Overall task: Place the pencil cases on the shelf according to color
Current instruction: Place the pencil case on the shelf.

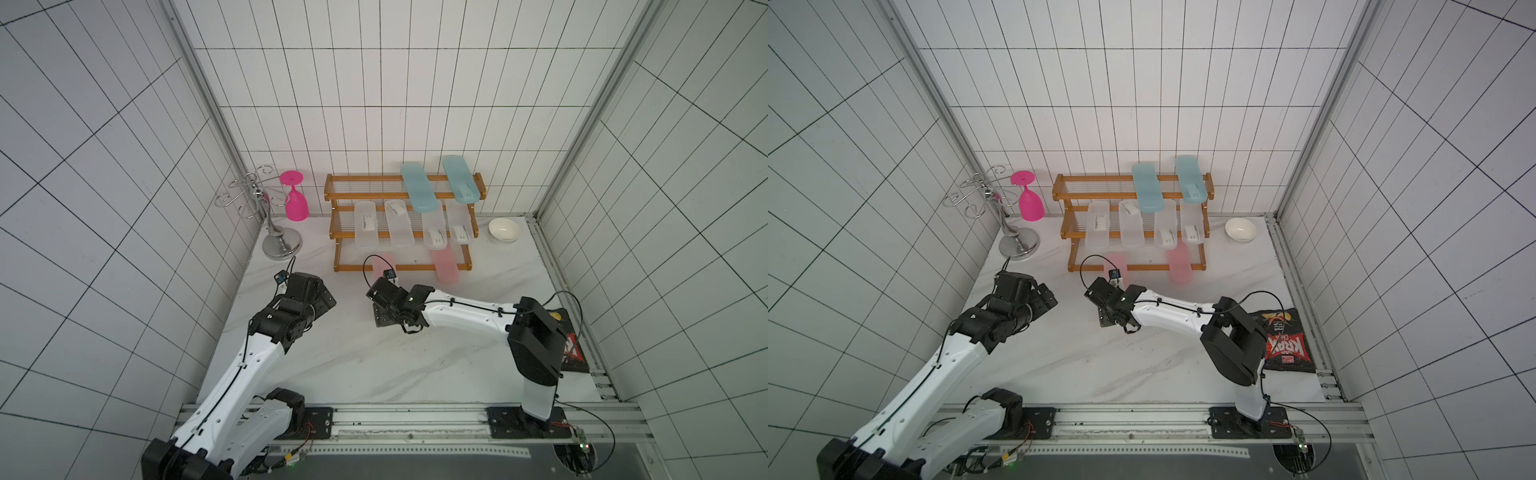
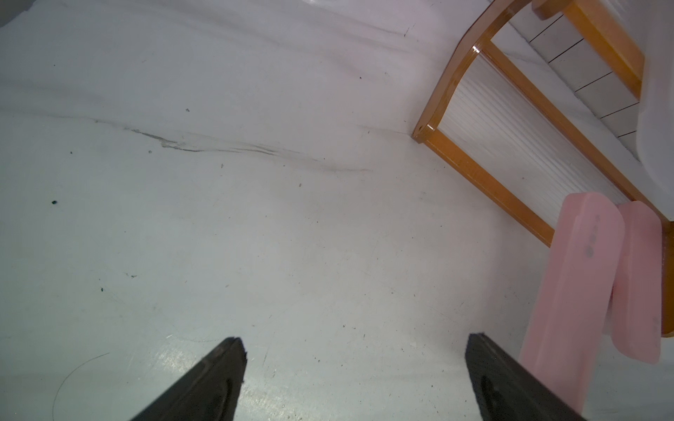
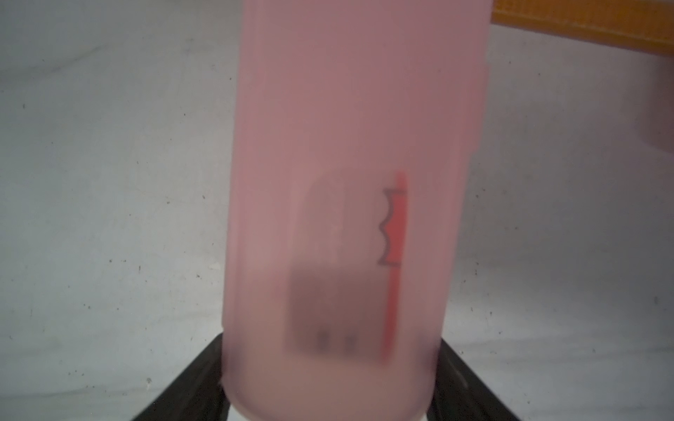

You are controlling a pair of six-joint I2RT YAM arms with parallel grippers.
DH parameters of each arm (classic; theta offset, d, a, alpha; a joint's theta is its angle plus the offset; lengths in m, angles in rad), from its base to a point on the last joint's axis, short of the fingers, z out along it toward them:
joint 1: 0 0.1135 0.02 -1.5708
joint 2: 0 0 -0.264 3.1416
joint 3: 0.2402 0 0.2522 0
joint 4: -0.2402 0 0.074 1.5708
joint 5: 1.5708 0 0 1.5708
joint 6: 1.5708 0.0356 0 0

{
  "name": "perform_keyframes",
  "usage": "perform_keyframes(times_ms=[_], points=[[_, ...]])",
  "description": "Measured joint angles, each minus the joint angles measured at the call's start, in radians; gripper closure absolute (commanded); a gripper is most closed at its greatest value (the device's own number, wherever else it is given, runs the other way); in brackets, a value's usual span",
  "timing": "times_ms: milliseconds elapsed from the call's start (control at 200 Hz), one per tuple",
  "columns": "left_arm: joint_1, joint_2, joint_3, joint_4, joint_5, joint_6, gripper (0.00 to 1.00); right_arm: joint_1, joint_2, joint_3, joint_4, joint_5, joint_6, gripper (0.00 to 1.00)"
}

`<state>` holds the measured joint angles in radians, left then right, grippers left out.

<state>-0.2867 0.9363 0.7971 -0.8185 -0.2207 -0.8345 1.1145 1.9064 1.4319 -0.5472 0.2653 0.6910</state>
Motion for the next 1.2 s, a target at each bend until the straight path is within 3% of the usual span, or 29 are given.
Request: perform_keyframes(times_ms=[700,1199], points=[[0.000,0.018,-0.034,0.076,0.013,0.016,0.02,-0.134,0.267,0.253,0.098,-0.019,-0.064,0.39],[0.000,0.019,-0.044,0.068,0.035,0.021,0.02,-0.172,0.343,0.321,0.111,-0.038,-0.054,0.04]])
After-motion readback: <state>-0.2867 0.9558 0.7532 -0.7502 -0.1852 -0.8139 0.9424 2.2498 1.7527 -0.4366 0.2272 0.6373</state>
